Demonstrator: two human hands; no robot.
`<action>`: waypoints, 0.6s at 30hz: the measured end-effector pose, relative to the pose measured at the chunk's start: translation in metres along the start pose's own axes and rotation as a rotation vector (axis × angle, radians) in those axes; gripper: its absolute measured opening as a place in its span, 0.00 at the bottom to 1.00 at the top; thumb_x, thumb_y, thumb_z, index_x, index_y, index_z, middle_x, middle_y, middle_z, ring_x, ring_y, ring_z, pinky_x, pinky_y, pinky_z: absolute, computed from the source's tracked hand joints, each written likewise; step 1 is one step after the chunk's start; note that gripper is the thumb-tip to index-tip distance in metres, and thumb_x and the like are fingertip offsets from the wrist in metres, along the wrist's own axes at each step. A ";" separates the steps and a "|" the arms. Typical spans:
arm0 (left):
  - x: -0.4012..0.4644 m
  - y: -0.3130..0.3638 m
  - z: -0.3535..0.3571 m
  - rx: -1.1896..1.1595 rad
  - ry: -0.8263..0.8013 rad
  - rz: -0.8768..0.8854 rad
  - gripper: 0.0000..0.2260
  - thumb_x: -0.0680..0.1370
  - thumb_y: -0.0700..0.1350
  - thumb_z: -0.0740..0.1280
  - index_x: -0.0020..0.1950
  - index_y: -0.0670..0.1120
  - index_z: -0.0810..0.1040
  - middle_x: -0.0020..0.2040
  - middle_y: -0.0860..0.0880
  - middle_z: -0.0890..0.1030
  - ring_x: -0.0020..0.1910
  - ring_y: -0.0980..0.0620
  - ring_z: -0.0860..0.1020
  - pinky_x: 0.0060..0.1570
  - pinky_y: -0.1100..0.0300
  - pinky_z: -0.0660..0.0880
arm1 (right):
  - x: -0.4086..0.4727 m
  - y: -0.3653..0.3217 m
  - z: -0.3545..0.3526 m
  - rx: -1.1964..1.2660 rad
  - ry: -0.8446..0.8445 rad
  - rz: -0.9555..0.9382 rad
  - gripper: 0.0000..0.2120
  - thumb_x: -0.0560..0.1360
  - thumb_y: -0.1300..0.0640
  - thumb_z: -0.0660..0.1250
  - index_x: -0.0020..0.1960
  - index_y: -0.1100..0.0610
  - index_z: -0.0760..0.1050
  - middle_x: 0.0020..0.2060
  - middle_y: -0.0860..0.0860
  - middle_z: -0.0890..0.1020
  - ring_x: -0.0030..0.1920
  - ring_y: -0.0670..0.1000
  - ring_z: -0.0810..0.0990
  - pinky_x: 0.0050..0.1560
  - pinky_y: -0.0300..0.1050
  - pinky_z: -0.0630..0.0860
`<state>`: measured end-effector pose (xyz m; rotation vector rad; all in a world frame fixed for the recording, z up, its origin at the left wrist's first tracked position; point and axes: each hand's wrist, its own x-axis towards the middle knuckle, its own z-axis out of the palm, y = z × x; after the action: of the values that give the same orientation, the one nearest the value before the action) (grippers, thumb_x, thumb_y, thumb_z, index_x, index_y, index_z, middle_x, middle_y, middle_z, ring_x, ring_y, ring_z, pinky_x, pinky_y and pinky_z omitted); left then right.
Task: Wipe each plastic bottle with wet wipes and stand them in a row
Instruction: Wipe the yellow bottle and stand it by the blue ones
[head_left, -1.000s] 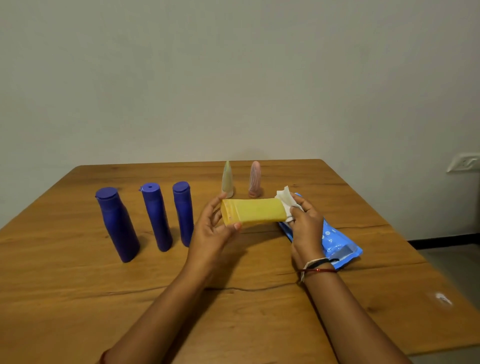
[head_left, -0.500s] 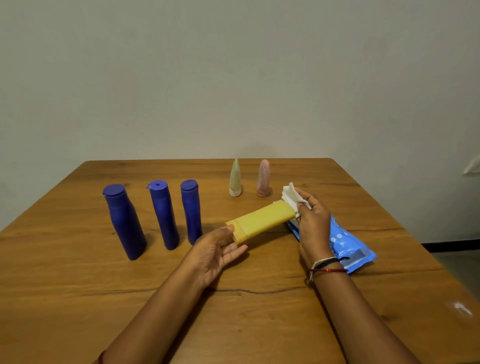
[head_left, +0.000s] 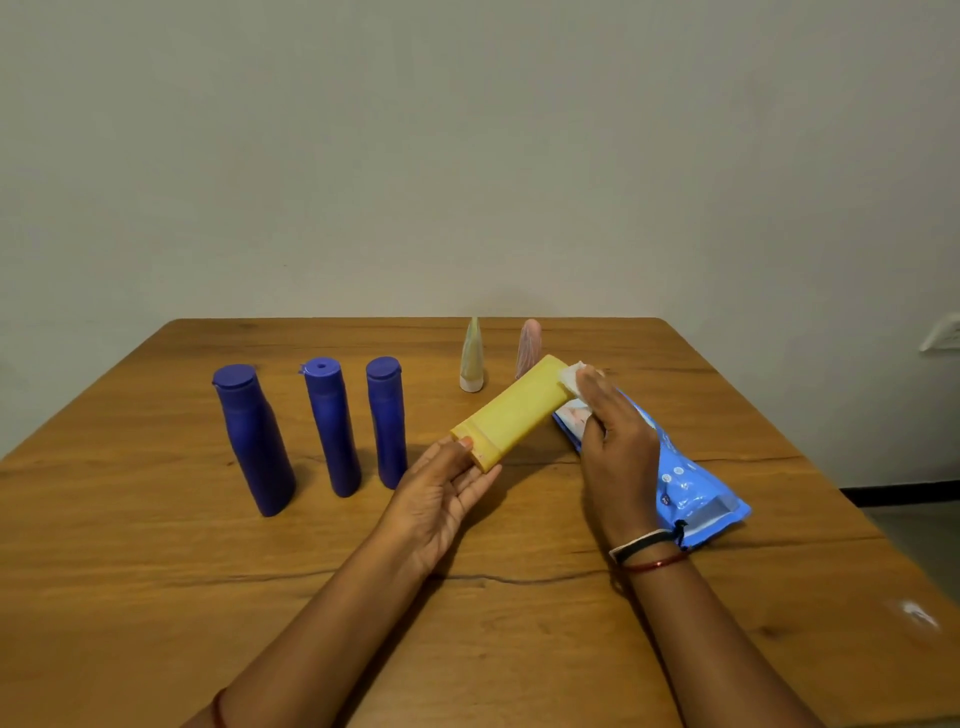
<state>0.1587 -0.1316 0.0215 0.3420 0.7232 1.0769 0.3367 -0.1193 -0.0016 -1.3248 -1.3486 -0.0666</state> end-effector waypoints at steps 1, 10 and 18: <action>0.001 0.000 0.000 -0.006 -0.002 0.003 0.10 0.77 0.36 0.64 0.58 0.40 0.73 0.59 0.35 0.78 0.60 0.40 0.77 0.51 0.49 0.79 | -0.003 -0.001 0.002 0.008 -0.029 -0.007 0.26 0.73 0.76 0.58 0.67 0.57 0.72 0.64 0.45 0.72 0.67 0.43 0.69 0.65 0.31 0.65; 0.001 0.000 -0.002 0.005 -0.002 0.031 0.10 0.78 0.37 0.64 0.59 0.39 0.74 0.56 0.36 0.80 0.56 0.42 0.80 0.47 0.52 0.81 | -0.031 -0.022 0.016 -0.126 -0.296 -0.257 0.25 0.70 0.68 0.57 0.65 0.58 0.74 0.65 0.53 0.75 0.69 0.47 0.68 0.70 0.37 0.61; 0.001 0.002 -0.005 0.148 -0.002 0.117 0.07 0.78 0.38 0.65 0.55 0.40 0.77 0.50 0.41 0.84 0.48 0.48 0.84 0.45 0.58 0.81 | -0.030 -0.022 0.009 -0.094 -0.388 -0.399 0.24 0.69 0.66 0.55 0.61 0.59 0.77 0.61 0.53 0.79 0.67 0.48 0.71 0.69 0.44 0.66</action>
<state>0.1541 -0.1307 0.0183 0.5169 0.7907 1.1355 0.3061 -0.1395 -0.0118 -1.1636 -1.9507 -0.1521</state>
